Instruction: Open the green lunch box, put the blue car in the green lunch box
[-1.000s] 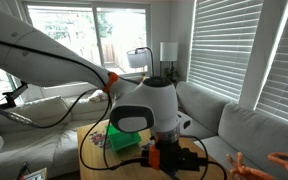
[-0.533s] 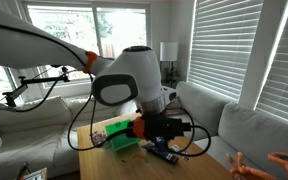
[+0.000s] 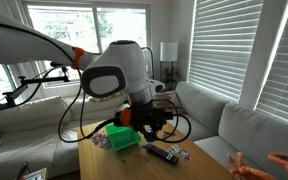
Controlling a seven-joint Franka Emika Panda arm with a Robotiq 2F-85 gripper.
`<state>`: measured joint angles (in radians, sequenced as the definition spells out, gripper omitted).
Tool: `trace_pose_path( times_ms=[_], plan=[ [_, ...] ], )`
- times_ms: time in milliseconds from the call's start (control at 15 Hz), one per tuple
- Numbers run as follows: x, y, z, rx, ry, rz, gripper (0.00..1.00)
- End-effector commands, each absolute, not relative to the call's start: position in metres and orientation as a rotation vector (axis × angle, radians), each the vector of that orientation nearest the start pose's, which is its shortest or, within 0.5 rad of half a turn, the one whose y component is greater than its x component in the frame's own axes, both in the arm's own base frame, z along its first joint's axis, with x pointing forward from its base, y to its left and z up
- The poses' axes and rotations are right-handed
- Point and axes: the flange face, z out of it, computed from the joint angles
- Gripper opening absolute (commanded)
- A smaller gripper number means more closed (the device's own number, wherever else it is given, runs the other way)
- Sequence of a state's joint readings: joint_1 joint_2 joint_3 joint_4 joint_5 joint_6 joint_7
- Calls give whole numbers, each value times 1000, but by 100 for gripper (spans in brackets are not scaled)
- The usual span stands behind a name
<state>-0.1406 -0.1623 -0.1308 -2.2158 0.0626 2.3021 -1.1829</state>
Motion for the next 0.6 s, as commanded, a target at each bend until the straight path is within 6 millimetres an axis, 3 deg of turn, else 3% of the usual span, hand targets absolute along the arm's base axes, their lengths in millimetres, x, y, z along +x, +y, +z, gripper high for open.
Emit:
trace_pose_path(
  times_ms=[0, 67, 533],
  plan=[
    [501, -140, 470, -2925, -1367, -375, 36],
    [501, -140, 470, -2925, -1367, -374, 11],
    [483, -46, 451, -2815, -1353, -362, 11]
  ],
)
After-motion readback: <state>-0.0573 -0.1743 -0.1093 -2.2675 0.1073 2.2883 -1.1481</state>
